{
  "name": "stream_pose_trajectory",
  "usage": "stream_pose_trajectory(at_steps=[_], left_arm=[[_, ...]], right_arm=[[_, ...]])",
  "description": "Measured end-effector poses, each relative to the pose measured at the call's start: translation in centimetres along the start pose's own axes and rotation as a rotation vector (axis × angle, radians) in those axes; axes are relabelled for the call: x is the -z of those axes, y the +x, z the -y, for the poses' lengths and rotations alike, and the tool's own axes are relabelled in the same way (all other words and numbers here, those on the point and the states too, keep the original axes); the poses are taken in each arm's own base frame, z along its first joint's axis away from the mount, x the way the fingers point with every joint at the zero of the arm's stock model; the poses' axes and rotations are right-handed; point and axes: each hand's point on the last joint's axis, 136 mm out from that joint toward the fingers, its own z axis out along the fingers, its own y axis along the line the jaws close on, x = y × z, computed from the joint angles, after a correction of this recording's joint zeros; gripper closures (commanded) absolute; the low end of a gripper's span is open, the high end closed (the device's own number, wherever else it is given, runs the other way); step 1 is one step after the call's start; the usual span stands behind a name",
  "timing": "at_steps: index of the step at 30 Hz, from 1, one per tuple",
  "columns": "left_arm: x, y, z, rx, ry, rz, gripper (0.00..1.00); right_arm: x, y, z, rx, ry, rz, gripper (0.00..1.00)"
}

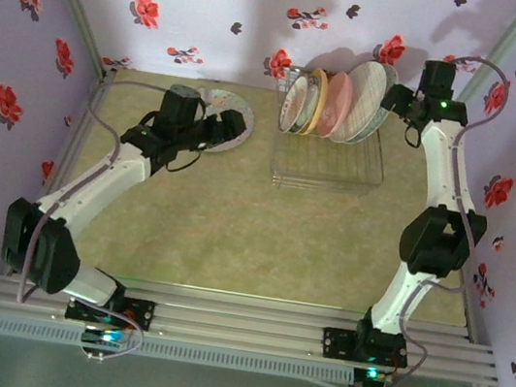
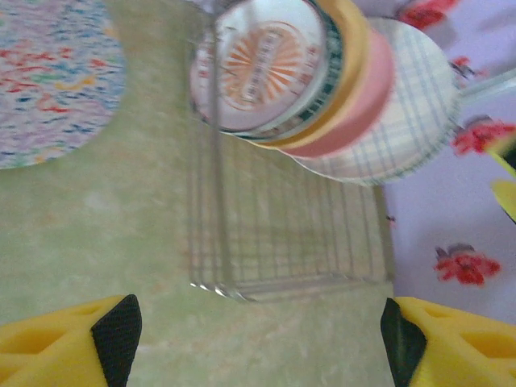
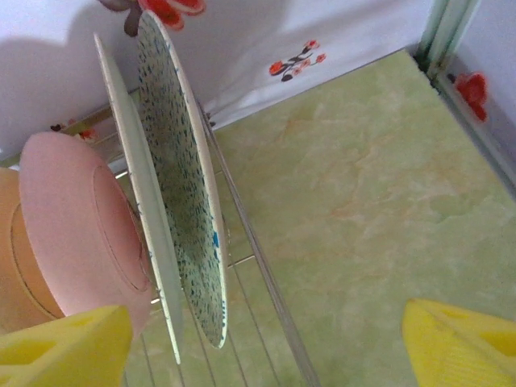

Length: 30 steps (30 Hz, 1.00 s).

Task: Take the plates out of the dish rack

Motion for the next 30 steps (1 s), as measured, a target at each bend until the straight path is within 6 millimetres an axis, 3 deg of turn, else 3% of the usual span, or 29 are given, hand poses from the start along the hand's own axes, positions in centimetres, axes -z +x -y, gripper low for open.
stream_pose_trajectory(at_steps=[4,11,22,30], left_arm=[[2.2,0.8,3.3,-0.083,0.08,0.012,0.21],[5.8,0.7,7.7,-0.225,0.178,0.08,0.21],[6.4,0.2,8.5,-0.276,0.179,0.115,0.21],[6.8,-0.2,9.0,-0.286,0.187,0.125,0.21]], right_arm=[[-1.9,0.0,-0.2,-0.002,-0.033,-0.029,0.31],[-4.8,1.0,-0.5,-0.005,-0.088,-0.094,0.42],[-6.4,2.3,-0.6,0.001,-0.129,-0.147,0.61],[-7.6,2.7,-0.8,-0.008,-0.181,-0.17,0.64]])
